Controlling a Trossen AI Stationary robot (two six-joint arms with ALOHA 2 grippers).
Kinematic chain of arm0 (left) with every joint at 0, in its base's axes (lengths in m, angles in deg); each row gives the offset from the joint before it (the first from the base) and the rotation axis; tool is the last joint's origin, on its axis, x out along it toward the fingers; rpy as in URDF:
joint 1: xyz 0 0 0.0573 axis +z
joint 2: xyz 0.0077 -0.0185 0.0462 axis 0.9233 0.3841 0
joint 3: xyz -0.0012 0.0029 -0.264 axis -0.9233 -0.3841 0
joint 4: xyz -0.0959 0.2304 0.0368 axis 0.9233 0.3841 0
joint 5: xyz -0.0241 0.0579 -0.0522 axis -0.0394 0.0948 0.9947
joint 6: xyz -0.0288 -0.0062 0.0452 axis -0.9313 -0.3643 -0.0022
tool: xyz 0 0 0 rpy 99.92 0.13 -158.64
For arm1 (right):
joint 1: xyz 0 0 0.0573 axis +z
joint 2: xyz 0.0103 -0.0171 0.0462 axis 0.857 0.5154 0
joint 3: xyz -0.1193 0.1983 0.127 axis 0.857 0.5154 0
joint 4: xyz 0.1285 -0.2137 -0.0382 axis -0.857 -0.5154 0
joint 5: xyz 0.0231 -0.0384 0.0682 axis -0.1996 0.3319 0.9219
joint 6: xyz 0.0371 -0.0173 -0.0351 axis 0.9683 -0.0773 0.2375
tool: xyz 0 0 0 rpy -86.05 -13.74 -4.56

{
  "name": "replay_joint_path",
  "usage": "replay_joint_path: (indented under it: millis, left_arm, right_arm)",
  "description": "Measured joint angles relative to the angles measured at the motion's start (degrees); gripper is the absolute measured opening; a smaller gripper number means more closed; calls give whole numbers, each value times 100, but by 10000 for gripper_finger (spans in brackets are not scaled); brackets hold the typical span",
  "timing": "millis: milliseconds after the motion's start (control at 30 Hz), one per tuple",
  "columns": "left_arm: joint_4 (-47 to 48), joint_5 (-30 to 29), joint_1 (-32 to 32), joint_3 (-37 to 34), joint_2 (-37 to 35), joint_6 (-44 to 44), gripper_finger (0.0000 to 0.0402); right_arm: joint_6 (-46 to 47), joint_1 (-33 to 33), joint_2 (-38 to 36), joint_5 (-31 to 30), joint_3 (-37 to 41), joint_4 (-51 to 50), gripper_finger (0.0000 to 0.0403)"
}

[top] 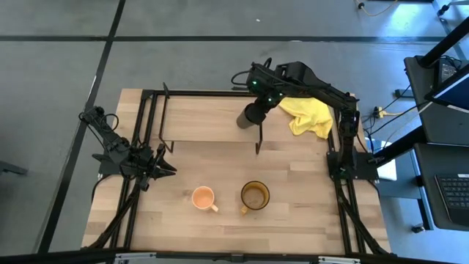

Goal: Stack small to large cups/mugs on shelf
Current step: Put the black cup on the shelf

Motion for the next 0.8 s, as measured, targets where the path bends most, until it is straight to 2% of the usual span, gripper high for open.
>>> replay_joint_path:
  millis: [200,567,800]
  left_arm:
    - [0,0,2,0,0,2,55]
    - [0,0,1,0,-1,0,55]
    - [0,0,2,0,-2,0,55]
  right_arm:
    - [-18,0,0,-30,0,2,13]
    - [-131,0,-2,-52,0,7,70]
    - [-184,0,-2,-289,0,7,72]
